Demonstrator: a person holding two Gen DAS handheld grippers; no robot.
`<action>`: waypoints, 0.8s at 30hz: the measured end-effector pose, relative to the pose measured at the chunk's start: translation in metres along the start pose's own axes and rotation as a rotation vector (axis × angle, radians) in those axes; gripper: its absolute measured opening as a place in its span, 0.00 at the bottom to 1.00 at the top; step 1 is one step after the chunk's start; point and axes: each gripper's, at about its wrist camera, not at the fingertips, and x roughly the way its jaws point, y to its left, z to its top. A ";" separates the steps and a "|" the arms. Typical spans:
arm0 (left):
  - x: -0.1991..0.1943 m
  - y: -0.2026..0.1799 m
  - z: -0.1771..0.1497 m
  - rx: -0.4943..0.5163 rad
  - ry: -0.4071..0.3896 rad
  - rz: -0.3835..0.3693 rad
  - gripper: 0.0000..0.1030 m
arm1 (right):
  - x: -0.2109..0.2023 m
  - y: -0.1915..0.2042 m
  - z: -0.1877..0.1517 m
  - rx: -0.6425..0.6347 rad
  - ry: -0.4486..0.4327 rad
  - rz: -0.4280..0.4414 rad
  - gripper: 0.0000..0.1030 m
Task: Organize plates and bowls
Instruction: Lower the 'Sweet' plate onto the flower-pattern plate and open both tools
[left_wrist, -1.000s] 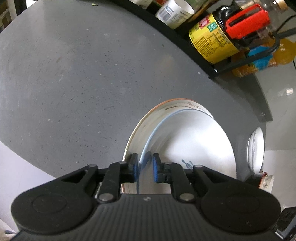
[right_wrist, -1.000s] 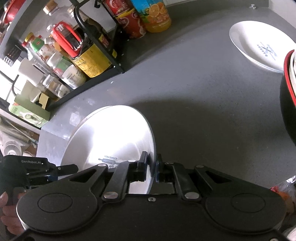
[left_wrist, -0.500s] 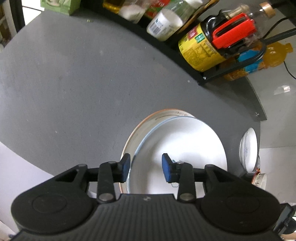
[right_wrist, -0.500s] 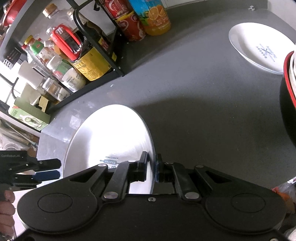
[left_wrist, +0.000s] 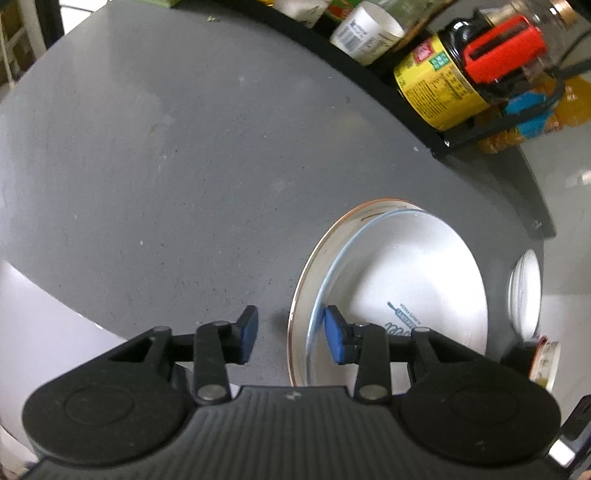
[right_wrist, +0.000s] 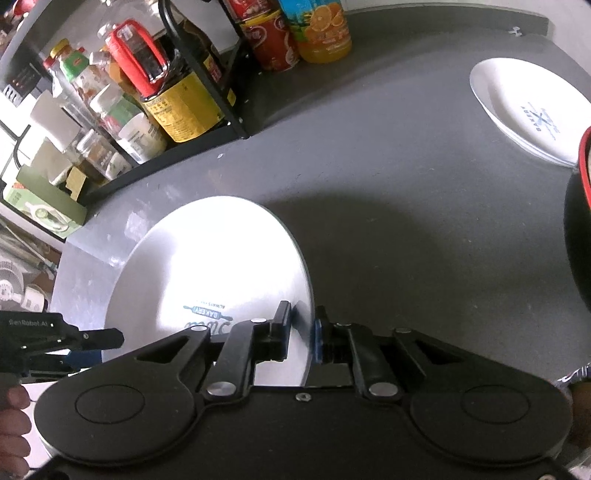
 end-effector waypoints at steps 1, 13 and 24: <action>-0.001 0.001 0.000 -0.007 -0.006 -0.007 0.34 | 0.001 0.000 0.000 -0.002 0.002 0.001 0.12; -0.009 0.001 0.000 0.019 -0.047 0.011 0.32 | 0.005 0.000 0.001 0.012 0.026 -0.014 0.25; -0.024 -0.041 -0.001 0.128 -0.050 0.075 0.45 | -0.018 0.017 0.013 -0.076 0.014 0.046 0.51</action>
